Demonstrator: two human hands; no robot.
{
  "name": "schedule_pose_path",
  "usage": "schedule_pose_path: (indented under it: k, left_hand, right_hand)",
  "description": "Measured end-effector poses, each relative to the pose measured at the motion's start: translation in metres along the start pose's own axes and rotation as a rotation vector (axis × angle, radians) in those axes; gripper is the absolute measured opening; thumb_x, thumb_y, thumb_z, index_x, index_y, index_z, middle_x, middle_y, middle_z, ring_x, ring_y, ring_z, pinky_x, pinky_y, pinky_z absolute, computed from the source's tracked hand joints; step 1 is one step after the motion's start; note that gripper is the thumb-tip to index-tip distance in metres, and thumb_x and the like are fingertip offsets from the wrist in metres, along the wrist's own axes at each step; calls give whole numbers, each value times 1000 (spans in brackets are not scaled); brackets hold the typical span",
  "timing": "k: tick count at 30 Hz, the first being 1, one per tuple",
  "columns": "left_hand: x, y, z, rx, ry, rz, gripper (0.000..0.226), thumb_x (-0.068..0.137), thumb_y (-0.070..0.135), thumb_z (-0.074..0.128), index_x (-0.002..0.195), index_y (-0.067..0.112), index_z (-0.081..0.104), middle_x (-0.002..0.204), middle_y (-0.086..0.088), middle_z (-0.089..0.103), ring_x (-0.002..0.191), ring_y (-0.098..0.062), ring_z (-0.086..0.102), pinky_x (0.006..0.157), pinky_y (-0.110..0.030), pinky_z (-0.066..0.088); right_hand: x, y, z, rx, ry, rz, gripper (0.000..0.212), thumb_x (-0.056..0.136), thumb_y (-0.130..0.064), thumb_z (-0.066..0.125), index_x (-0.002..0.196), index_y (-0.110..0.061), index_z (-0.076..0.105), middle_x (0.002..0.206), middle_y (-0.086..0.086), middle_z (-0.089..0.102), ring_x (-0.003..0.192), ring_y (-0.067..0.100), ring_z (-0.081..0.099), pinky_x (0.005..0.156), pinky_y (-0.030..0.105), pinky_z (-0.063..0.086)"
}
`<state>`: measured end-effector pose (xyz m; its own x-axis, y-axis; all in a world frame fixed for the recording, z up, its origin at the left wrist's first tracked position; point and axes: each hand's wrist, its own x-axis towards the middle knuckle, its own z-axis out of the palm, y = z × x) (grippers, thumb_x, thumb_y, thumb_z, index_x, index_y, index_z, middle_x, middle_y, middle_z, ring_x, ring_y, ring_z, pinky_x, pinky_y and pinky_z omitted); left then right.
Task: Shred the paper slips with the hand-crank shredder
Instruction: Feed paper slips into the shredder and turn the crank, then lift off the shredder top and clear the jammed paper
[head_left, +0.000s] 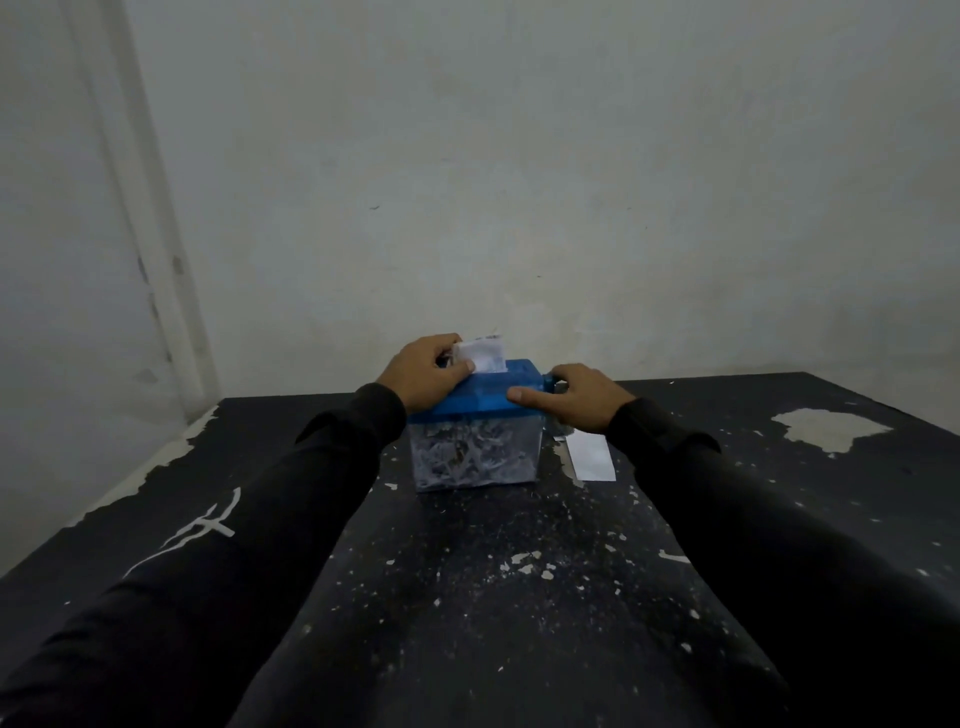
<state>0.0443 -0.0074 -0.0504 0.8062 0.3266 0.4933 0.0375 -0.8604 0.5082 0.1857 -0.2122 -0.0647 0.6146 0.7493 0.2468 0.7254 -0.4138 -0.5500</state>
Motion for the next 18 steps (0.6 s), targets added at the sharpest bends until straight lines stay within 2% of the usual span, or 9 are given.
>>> schedule_pose_path:
  k: [3,6,8,11,12,14,16,18]
  left_hand:
    - [-1,0,1,9,5,-6,29,97,29,63,72,23,50,70,3,52,69,-21,50,68,-35,39]
    - [-3,2,1,9,7,-1,26,93,38,59,73,24,50,71,3,53,70,-22,51,69,-37,41]
    - [-5,4,0,19,8,8,26,89,44,54,73,24,49,70,3,53,70,-24,51,69,-37,41]
    - [-5,6,-1,32,5,21,26,89,46,51,75,24,50,72,4,54,74,-25,53,70,-37,42]
    - [-5,6,-1,41,2,22,27,89,47,50,78,22,53,75,2,57,76,-25,55,73,-38,45]
    - [-5,3,-1,38,4,23,33,90,48,50,85,16,57,81,-4,61,80,-28,59,77,-42,49]
    - [-5,2,-1,18,13,17,35,89,48,51,84,14,57,81,-7,62,80,-29,59,76,-43,49]
    - [-4,0,-1,-33,42,9,38,89,47,53,83,10,59,79,-8,62,76,-27,59,72,-42,48]
  right_hand:
    - [-1,-5,-4,16,-6,29,76,73,-76,70,110,-10,62,90,8,69,76,22,68,72,40,60]
    - [-3,-15,-12,-28,20,58,77,70,-73,75,115,-13,56,89,4,65,65,18,64,53,30,52]
    - [1,-20,-16,-64,57,49,80,68,-71,78,120,-15,54,98,4,61,73,17,61,51,27,45]
    - [6,-18,-29,175,104,99,69,72,-60,82,118,-18,53,112,11,62,76,20,62,47,26,48]
    - [6,-18,-35,200,134,98,64,75,-58,81,118,-20,53,115,12,63,79,21,62,52,27,49]
    - [7,-22,-46,42,155,46,64,77,-62,77,121,-23,53,120,11,64,95,22,62,73,33,51]
    - [10,-36,-47,-233,107,-61,81,71,-73,74,132,-24,52,133,9,60,115,24,57,95,42,50]
    - [13,-53,-39,-433,-6,-136,103,68,-77,74,148,-20,42,150,7,49,132,28,49,109,46,42]
